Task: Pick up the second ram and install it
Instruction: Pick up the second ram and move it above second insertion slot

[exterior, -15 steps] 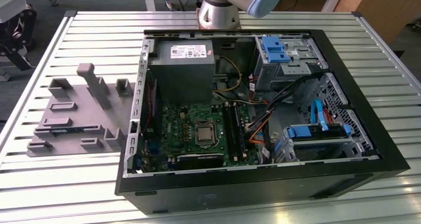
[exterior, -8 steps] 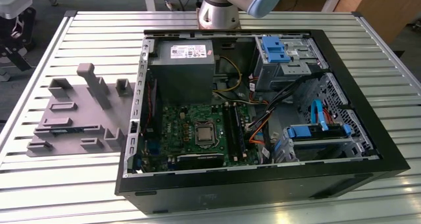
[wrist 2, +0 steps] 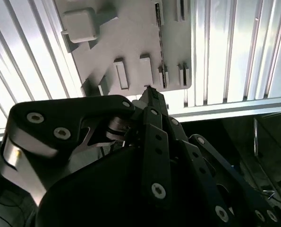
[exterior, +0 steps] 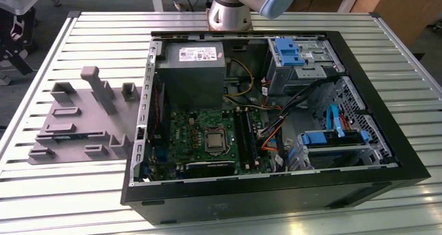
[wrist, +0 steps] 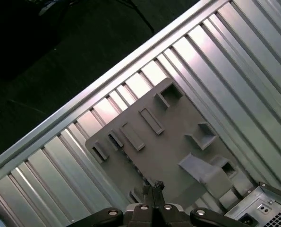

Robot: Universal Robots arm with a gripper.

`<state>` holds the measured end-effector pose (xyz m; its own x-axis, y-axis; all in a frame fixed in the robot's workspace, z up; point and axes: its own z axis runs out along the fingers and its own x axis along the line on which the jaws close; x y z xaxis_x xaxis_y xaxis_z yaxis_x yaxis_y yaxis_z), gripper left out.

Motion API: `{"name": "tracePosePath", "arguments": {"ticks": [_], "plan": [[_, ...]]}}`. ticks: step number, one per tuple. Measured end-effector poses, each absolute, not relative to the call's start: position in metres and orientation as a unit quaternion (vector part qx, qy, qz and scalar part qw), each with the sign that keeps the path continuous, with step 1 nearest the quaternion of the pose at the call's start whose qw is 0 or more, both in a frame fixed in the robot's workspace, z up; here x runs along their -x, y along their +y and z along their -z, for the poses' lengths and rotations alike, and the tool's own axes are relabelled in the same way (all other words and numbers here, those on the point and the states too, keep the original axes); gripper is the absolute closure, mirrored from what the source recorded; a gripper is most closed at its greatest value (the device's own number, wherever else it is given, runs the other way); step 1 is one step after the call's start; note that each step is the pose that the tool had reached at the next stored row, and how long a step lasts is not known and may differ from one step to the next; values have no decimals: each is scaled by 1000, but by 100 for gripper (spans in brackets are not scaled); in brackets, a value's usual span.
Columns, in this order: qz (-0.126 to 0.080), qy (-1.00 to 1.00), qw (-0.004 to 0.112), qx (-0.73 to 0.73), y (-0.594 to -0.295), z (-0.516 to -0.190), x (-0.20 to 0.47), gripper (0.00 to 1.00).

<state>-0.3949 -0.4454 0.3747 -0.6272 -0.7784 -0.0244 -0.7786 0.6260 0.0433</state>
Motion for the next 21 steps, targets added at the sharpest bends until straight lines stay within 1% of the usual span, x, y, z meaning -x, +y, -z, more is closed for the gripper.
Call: {"name": "tracePosePath", "arguments": {"ticks": [8,21], "plan": [[-25,875,0,484,-445,-374,395,89],[-25,874,0,486,-445,-374,396,89]]}}
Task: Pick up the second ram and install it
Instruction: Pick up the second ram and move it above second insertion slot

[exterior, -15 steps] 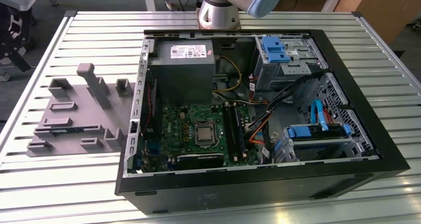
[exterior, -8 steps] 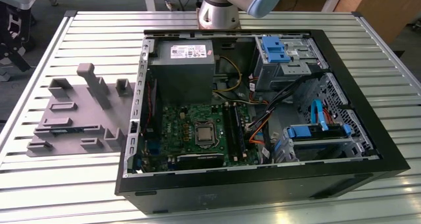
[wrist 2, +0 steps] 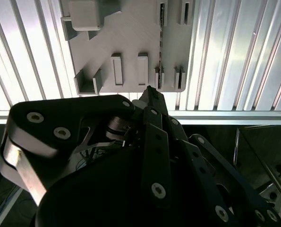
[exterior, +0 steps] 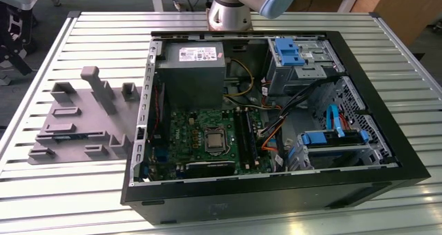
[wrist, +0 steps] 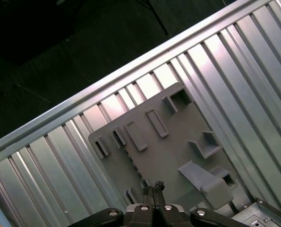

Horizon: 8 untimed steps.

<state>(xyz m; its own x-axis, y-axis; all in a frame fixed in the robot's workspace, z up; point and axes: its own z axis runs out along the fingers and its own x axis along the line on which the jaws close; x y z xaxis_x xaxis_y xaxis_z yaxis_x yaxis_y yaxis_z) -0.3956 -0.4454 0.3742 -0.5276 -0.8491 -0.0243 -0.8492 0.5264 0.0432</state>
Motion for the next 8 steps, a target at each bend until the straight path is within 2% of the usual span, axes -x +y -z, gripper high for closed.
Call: {"name": "tracePosePath", "arguments": {"ticks": [8], "plan": [[-25,859,-1,511,-446,-374,396,89]]}}
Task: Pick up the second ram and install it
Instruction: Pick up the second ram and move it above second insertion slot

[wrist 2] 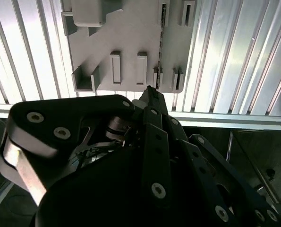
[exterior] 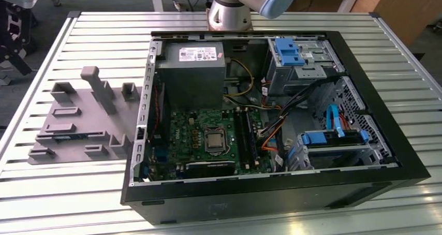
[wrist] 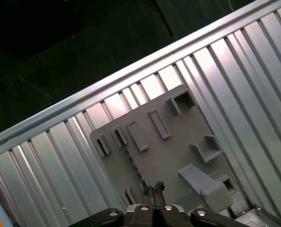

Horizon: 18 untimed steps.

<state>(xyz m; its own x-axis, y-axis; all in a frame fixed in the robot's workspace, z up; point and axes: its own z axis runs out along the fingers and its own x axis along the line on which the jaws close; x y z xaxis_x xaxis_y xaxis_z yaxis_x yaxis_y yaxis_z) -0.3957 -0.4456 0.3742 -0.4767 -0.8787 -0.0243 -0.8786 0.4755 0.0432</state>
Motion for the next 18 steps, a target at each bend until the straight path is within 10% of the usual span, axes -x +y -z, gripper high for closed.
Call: {"name": "tracePosePath", "arguments": {"ticks": [18], "plan": [[24,-774,4,-633,-446,-369,396,89]]}}
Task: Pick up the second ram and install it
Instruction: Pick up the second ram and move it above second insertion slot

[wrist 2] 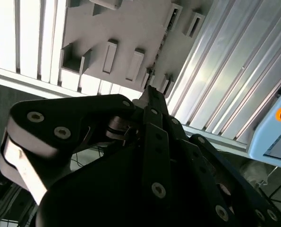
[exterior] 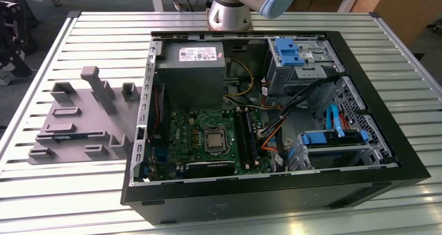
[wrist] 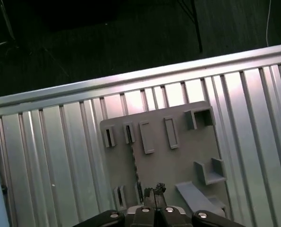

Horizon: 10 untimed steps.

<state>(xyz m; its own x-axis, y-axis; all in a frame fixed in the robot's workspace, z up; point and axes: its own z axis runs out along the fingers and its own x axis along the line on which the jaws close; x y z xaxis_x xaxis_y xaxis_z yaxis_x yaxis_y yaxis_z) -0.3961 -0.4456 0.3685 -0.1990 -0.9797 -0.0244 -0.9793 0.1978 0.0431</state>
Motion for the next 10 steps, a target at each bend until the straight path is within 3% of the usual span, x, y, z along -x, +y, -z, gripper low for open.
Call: {"name": "tracePosePath", "arguments": {"ticks": [3,5,6,10], "plan": [[24,-773,5,-634,-446,-368,396,89],[24,-769,5,-639,-446,-367,396,84],[24,-763,5,-645,-446,-366,396,76],[24,-742,6,-670,-446,-363,396,76]]}}
